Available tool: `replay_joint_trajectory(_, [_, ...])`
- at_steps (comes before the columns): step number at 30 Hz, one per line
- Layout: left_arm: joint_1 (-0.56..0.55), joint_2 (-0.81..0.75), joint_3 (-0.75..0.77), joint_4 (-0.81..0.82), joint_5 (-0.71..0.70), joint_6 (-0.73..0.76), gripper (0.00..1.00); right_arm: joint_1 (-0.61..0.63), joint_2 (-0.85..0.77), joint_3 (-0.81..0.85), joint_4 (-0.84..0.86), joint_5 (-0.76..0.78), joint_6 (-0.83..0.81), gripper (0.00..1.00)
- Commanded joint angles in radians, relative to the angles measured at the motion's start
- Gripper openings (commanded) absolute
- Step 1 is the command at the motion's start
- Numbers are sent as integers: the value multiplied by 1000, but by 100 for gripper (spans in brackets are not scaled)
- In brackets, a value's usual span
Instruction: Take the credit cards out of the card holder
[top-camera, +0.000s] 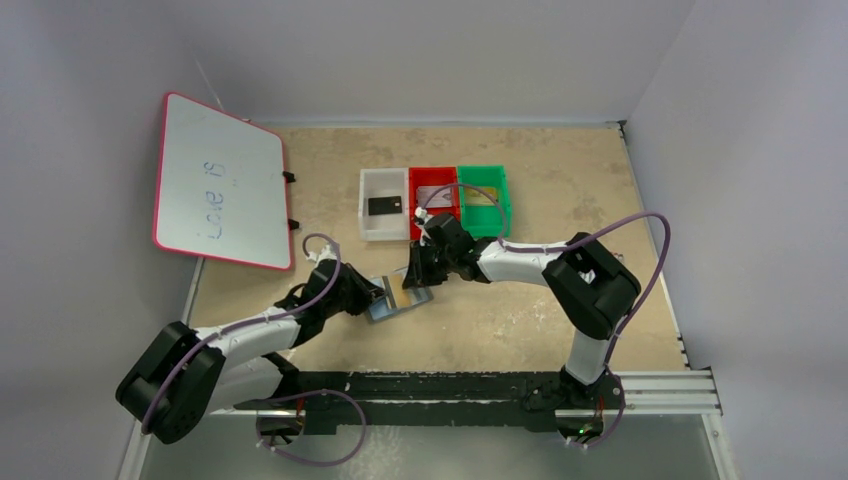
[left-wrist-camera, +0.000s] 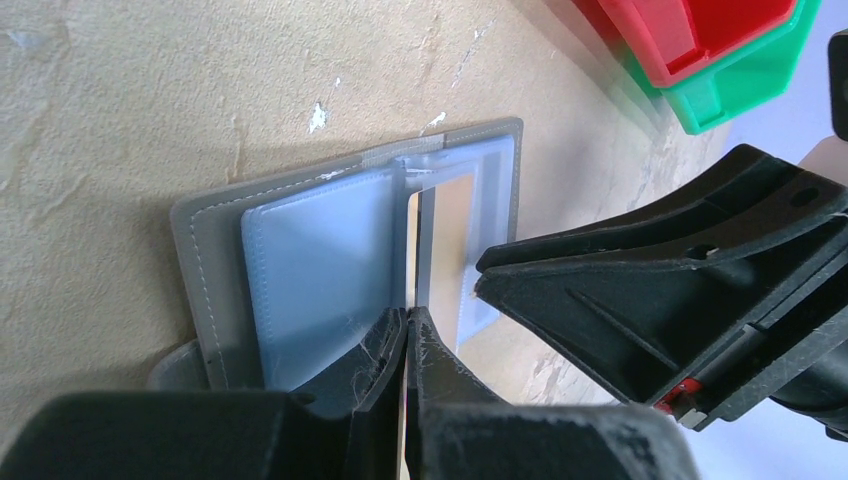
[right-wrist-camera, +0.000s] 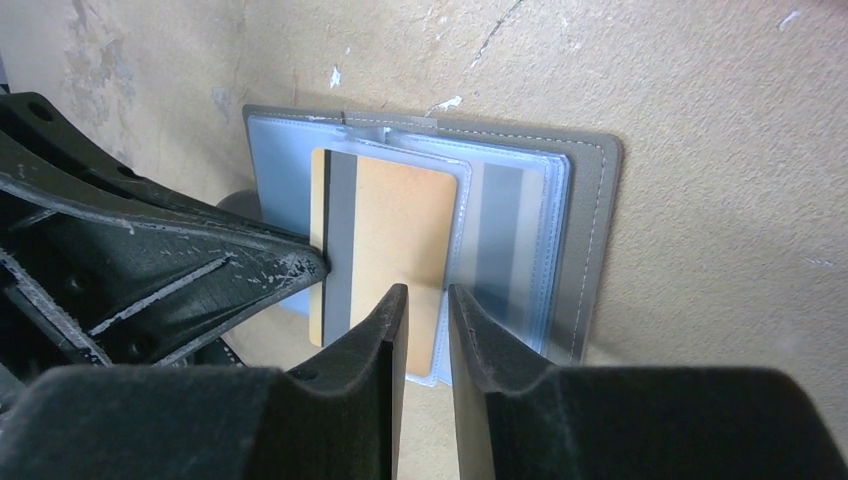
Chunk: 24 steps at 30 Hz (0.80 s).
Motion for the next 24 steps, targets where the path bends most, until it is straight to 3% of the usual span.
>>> replay_joint_trajectory(1, [-1, 6, -11, 36, -15, 3, 0, 5, -48, 19, 52, -3, -10, 25])
replay_joint_trajectory(8, [-1, 7, -11, 21, -25, 11, 0, 10, -6, 14, 94, -58, 8, 25])
replay_joint_trajectory(24, [-1, 6, -5, -14, -30, 29, 0, 10, 39, -31, 8, 34, 30, 24])
